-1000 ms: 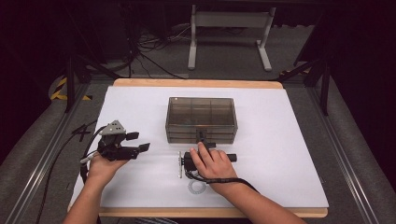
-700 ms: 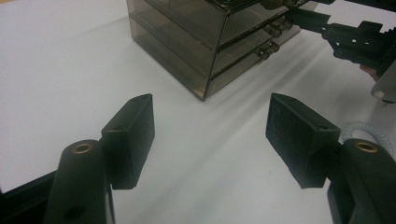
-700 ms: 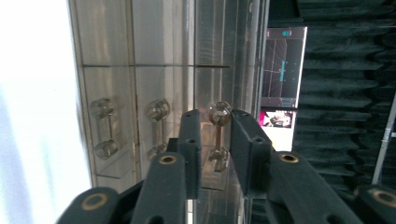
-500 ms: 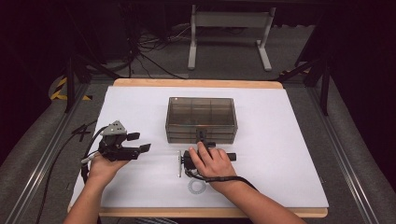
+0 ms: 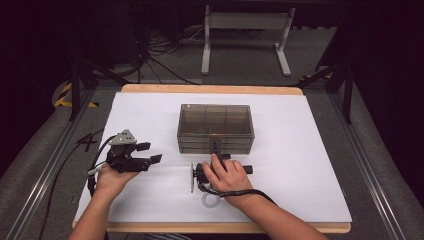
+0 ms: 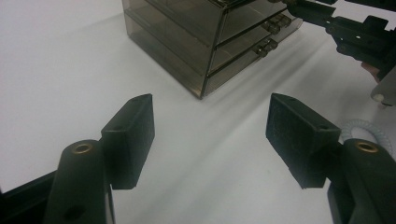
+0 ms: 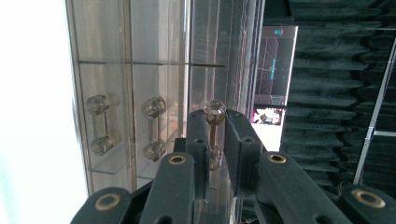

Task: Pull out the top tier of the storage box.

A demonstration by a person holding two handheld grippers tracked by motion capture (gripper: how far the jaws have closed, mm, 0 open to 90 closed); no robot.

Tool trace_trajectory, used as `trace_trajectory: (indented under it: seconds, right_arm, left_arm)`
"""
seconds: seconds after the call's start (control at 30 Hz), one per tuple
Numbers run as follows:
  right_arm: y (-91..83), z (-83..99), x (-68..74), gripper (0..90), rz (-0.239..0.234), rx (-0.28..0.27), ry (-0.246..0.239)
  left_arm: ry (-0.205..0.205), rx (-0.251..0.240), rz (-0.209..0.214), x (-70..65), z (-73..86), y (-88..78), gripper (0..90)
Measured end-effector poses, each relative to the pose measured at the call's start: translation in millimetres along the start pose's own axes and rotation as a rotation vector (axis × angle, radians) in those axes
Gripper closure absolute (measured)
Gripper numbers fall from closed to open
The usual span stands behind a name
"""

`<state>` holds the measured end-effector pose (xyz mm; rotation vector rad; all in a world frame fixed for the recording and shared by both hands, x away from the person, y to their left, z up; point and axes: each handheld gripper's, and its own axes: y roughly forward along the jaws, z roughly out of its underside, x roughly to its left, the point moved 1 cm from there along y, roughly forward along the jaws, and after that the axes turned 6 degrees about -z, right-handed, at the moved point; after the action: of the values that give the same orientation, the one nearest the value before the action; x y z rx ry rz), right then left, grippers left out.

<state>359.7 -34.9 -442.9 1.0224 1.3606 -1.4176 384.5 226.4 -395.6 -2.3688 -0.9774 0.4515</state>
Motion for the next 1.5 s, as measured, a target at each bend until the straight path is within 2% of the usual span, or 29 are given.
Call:
trace_trajectory:
  seconds: [0.53, 0.87, 0.97, 1.03, 1.33, 1.5]
  right_arm:
    - [-15.2, 1.3, 2.9, 80.8, -0.013, -0.014, -0.011]
    - [-16.3, 2.7, 1.9, 80.0, -0.025, -0.025, -0.012]
    - [-16.6, 3.7, 0.9, 74.8, -0.021, -0.04, -0.015]
    - [-17.2, 4.2, 1.6, 69.4, -0.009, -0.073, -0.032]
    - [-23.4, 13.9, 6.7, 61.5, 0.004, -0.131, -0.026]
    - [-29.1, 24.0, 11.5, 60.3, 0.013, -0.189, -0.021]
  left_arm:
    - [0.006, -0.001, -0.001, 0.1, -0.2, -0.5, 33.3]
    - [0.003, 0.001, -0.001, -0.2, -0.2, 0.1, 33.2]
    - [0.004, 0.001, -0.002, -0.1, -0.7, 0.6, 33.2]
    - [0.004, 0.001, 0.002, -0.3, -1.2, 1.3, 33.2]
    - [0.013, 0.002, 0.008, -1.4, -4.0, 5.4, 33.2]
    - [0.011, 0.006, 0.006, -1.6, -3.0, 6.0, 33.2]
